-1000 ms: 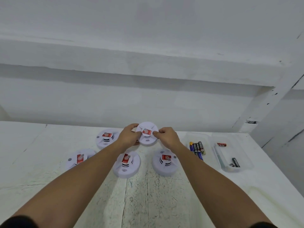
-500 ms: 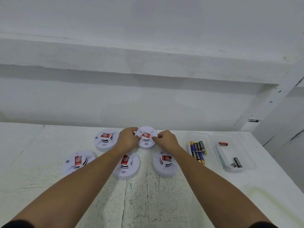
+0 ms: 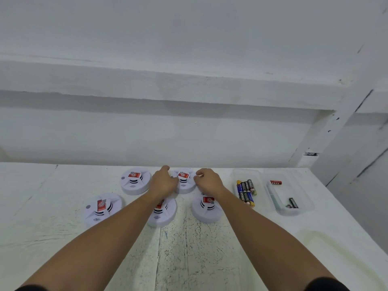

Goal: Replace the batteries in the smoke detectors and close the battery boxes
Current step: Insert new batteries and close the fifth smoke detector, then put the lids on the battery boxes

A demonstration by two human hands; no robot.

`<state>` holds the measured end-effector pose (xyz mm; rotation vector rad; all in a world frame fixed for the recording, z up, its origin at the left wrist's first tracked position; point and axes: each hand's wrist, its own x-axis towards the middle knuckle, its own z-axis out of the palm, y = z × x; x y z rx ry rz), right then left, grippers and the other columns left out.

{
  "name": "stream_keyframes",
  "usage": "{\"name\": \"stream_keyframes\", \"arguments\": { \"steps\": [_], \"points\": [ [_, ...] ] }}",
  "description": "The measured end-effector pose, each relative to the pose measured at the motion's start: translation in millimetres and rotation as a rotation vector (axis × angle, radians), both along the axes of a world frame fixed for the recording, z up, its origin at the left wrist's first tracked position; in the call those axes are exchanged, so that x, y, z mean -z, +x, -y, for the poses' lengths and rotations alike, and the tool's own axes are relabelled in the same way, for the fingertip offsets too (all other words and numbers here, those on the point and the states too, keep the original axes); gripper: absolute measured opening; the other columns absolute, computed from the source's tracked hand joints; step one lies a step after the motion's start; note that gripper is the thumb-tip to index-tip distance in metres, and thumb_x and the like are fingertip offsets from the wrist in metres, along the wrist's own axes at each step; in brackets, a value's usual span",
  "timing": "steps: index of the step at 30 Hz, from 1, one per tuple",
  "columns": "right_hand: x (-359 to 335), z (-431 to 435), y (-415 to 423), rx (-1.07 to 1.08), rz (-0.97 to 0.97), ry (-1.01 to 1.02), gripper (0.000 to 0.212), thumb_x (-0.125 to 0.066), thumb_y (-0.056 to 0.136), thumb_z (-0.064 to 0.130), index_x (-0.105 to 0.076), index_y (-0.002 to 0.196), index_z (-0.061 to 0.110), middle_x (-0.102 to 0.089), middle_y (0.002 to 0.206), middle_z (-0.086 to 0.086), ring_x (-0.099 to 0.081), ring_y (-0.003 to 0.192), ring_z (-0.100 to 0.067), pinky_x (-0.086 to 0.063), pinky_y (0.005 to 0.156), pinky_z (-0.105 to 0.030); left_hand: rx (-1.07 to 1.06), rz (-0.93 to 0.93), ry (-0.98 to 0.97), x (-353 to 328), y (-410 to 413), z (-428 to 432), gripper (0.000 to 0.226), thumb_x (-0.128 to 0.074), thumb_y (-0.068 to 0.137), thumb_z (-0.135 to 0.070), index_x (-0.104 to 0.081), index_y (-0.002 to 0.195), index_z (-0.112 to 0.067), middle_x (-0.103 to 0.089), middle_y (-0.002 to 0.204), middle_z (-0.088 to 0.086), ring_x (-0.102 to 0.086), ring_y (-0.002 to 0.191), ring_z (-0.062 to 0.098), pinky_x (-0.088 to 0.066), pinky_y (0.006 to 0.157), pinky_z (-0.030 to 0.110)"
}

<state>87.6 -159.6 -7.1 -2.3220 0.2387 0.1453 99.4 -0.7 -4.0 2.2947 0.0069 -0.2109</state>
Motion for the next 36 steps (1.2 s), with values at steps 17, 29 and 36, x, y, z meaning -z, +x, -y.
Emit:
{"name": "stream_keyframes", "arguments": {
  "steps": [17, 29, 36],
  "points": [
    [-15.1, 57.4, -224.4, 0.552, 0.511, -0.092, 0.012, -0.058, 0.088, 0.008, -0.067, 0.085, 0.016, -0.065, 0.078, 0.006, -0.057, 0.072, -0.003, -0.040, 0.064, -0.008, 0.453, 0.185, 0.065, 36.5, -170.6, 84.7, 0.030, -0.054, 0.086, -0.034, -0.053, 0.110, -0.016, -0.051, 0.104, 0.003, -0.049, 0.099, 0.020, -0.041, 0.080, 0.028],
    [19.8, 73.4, -291.3, 0.778, -0.148, -0.345, 0.037, -0.053, 0.090, 0.035, -0.056, 0.115, 0.007, -0.043, 0.123, -0.015, -0.036, 0.115, -0.033, -0.036, 0.092, -0.037, 0.562, -0.011, 0.263, 36.3, -192.0, 115.1, 0.073, -0.063, 0.073, -0.059, -0.033, 0.130, -0.024, -0.031, 0.125, 0.008, -0.032, 0.117, 0.027, -0.025, 0.092, 0.037],
    [14.4, 80.4, -294.6, 0.908, -0.001, 0.157, 0.047, -0.073, 0.078, 0.025, -0.052, 0.120, 0.019, -0.056, 0.115, -0.008, -0.056, 0.106, -0.026, -0.046, 0.093, -0.041, 0.512, -0.145, -0.185, 26.9, -195.5, 96.3, 0.068, -0.077, 0.069, -0.037, -0.027, 0.114, -0.036, -0.052, 0.107, -0.007, -0.040, 0.101, 0.020, -0.029, 0.085, 0.036]
  ]
}}
